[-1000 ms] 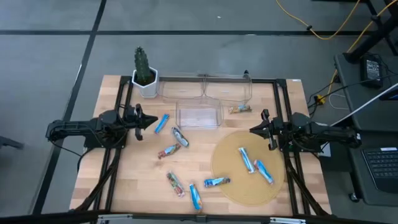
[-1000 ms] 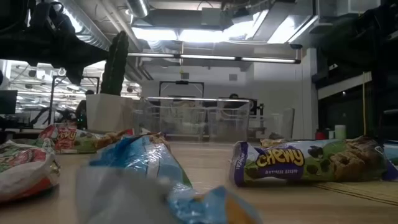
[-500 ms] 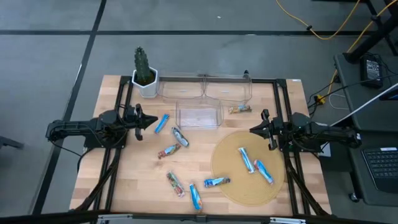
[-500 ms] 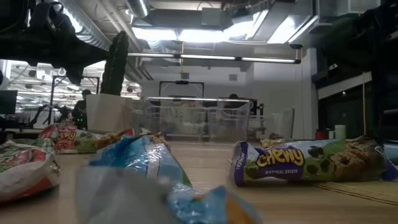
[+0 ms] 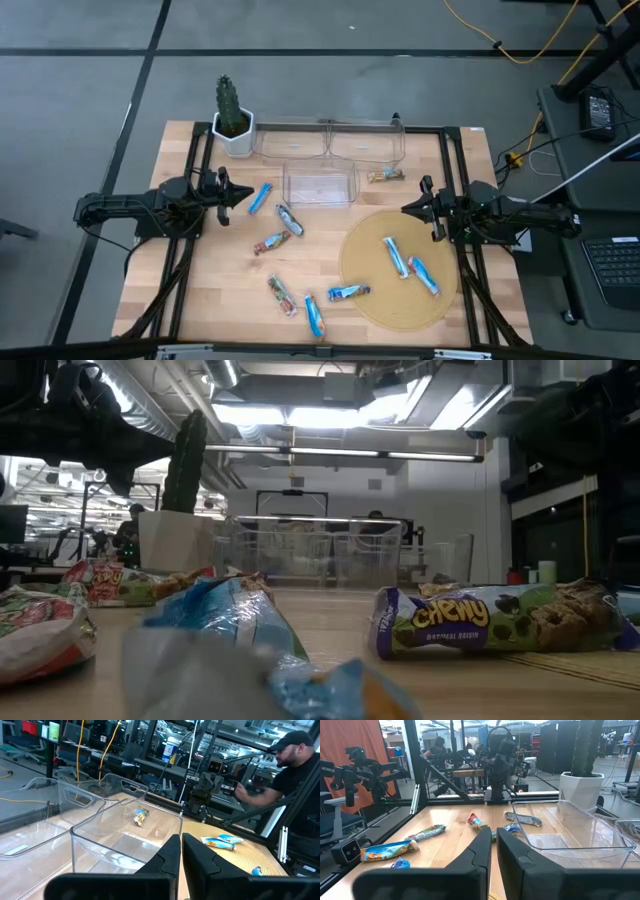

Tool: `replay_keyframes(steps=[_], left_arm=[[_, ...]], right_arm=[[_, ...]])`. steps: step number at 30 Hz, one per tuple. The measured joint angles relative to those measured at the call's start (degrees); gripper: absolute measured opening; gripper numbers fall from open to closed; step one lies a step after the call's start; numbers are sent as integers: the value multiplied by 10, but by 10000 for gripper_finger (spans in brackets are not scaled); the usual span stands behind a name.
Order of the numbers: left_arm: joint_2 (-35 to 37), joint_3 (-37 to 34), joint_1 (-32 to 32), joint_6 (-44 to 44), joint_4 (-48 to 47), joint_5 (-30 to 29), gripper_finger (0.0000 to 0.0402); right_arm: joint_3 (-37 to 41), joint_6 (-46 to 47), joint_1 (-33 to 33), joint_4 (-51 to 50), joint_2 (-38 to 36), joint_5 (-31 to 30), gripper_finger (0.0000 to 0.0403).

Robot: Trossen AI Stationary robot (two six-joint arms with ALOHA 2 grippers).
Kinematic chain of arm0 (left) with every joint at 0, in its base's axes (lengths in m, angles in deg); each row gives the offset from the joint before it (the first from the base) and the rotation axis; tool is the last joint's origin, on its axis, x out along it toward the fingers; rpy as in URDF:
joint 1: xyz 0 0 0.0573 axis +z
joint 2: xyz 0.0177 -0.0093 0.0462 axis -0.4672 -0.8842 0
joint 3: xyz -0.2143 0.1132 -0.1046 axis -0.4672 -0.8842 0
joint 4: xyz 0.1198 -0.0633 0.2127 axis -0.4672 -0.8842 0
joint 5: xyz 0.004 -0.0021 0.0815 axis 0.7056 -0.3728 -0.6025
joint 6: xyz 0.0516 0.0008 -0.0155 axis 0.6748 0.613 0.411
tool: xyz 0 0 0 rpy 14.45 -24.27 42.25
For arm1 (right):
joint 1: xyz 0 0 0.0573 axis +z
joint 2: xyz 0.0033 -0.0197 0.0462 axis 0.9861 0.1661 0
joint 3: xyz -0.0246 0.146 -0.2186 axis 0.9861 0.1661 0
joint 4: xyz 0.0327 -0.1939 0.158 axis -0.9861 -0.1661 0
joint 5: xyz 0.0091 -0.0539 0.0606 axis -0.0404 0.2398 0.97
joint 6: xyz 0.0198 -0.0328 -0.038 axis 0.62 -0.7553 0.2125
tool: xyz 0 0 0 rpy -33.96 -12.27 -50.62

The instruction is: Pick and place Granola Bars by type

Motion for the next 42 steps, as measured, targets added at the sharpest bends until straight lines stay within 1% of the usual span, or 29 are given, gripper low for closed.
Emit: replay_keyframes(steps=[16, 33, 42], left_arm=[[0, 0, 0, 0, 0, 0, 8], [0, 0, 0, 0, 0, 0, 13], [0, 0, 0, 0, 0, 0, 8]], right_arm=[[0, 0, 0, 0, 0, 0, 32], [0, 0, 0, 0, 0, 0, 32], [0, 0, 0, 0, 0, 0, 32]])
